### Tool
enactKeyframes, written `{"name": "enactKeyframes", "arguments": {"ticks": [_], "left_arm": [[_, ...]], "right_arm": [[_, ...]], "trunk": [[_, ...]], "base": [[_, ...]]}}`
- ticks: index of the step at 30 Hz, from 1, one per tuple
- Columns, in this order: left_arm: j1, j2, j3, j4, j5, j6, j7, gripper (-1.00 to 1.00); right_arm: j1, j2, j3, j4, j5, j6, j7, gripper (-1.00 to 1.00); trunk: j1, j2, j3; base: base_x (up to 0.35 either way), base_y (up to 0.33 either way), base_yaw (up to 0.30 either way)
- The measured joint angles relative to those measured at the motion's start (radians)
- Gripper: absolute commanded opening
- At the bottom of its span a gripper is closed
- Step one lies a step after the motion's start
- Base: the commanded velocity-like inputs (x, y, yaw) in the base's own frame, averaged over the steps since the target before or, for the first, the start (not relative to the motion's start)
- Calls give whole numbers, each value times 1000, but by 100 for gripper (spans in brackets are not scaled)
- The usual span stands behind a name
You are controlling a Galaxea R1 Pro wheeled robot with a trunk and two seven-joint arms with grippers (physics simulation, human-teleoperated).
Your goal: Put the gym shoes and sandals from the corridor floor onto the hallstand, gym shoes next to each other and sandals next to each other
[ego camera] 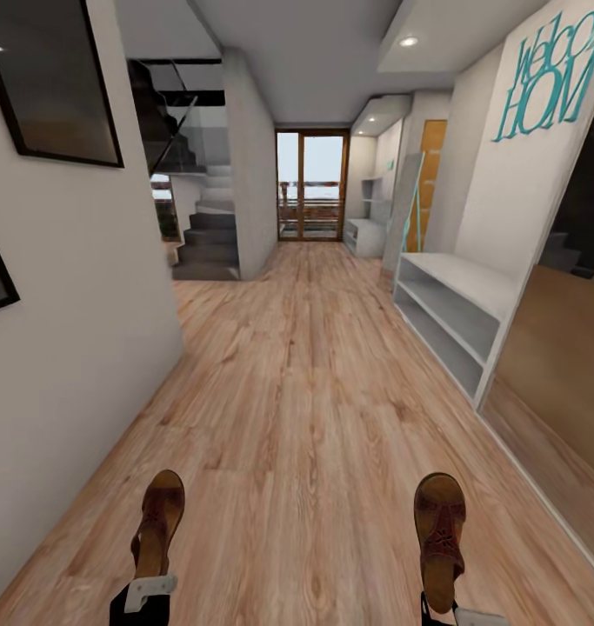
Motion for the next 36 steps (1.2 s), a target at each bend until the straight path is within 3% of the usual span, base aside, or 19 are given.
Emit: {"name": "enactKeyframes", "arguments": {"ticks": [17, 27, 36], "left_arm": [[0, 0, 0, 0, 1, 0, 0, -100], [0, 0, 0, 1, 0, 0, 0, -100], [0, 0, 1, 13, 1, 0, 0, -100]], "right_arm": [[0, 1, 0, 0, 0, 0, -1, -100], [1, 1, 0, 0, 0, 0, -1, -100], [1, 2, 0, 0, 1, 0, -1, -100]], "trunk": [[0, 0, 0], [0, 0, 0], [0, 0, 0]], "base": [[340, 0, -4], [340, 0, -191], [340, 0, -31]]}}
